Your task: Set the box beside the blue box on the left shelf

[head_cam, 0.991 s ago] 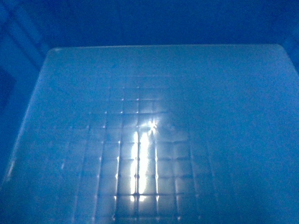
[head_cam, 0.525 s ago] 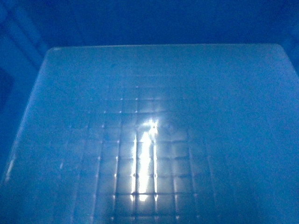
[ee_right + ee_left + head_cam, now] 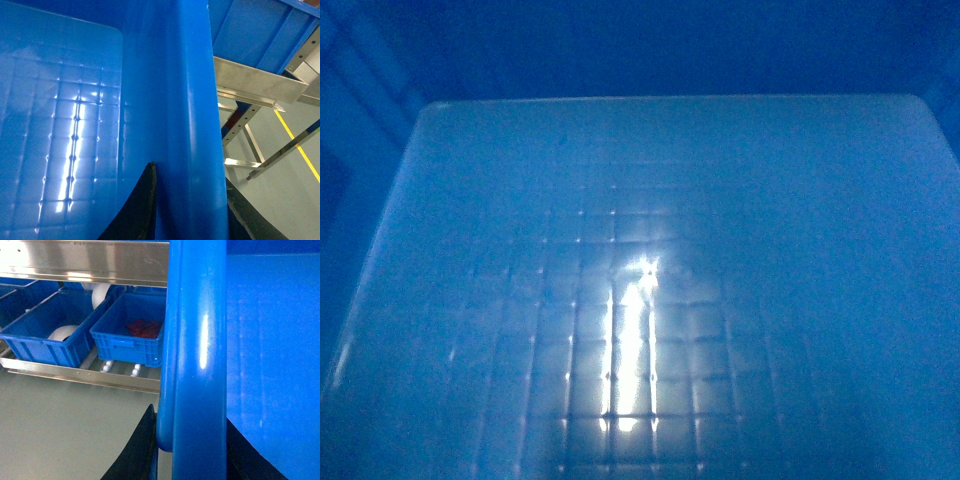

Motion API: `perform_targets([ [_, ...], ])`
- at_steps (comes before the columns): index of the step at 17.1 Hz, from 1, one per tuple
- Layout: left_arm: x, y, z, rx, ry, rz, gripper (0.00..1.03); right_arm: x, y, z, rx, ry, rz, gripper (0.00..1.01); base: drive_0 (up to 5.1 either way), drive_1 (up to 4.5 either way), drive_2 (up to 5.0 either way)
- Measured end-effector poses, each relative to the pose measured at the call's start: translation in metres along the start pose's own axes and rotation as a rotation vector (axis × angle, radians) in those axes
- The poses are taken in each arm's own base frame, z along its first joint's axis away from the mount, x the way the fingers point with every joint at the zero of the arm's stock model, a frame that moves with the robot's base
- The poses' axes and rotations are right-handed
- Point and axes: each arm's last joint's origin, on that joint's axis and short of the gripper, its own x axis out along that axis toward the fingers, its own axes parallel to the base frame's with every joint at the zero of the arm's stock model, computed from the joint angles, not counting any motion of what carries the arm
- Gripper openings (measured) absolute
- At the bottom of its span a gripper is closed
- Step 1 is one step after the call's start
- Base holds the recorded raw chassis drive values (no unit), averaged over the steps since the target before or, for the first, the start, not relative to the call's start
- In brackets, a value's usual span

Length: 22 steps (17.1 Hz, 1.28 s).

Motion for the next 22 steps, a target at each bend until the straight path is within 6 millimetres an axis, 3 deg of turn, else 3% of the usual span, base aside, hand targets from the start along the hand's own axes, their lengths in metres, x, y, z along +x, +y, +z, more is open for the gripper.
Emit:
perform_targets([
  [22, 0.0001, -0.0001, -0.0001, 0.0, 0.001, -0.001, 0.19, 0.0, -0.0001, 0.0, -0.001, 0.0, -0.003, 0.22, 0.0, 0.0, 0.0],
])
